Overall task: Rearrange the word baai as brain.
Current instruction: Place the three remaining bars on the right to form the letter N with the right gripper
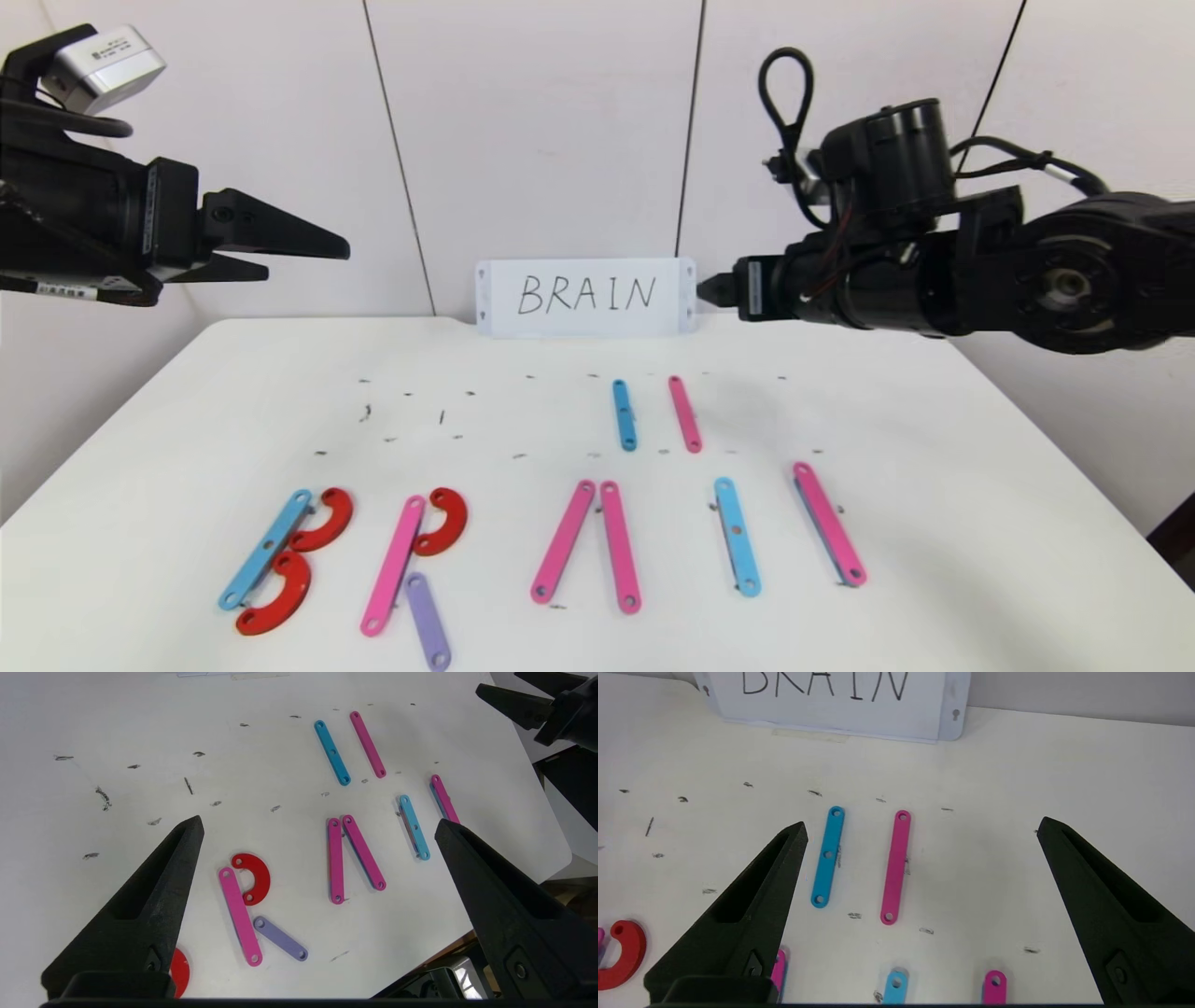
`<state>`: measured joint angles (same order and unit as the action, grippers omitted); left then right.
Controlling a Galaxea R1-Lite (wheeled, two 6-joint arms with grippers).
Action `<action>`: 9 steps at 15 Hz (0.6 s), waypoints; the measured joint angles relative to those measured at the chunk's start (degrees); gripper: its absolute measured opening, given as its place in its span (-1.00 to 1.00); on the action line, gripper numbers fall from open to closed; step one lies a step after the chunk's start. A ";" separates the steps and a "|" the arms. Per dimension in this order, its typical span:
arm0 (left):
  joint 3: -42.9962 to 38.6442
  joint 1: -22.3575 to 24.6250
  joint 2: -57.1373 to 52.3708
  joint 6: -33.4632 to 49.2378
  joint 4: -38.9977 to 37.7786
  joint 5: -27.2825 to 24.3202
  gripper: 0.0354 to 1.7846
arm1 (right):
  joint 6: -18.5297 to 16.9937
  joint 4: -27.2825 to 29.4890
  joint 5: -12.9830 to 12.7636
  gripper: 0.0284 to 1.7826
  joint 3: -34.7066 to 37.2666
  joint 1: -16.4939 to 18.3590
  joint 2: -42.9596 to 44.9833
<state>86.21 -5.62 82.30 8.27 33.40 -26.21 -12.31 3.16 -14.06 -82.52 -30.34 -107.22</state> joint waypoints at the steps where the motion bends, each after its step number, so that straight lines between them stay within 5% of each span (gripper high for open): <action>1: 0.00 0.00 -0.02 0.00 0.00 0.00 0.94 | 0.00 -0.05 0.00 0.93 -1.46 -0.69 -1.94; 9: 0.00 0.02 -0.18 0.07 -0.02 0.00 0.94 | -0.15 -0.41 -0.07 0.93 -8.35 -4.80 -17.26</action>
<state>86.21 -5.60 82.12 8.34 33.38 -26.21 -12.46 2.74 -14.13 -90.87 -35.15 -124.48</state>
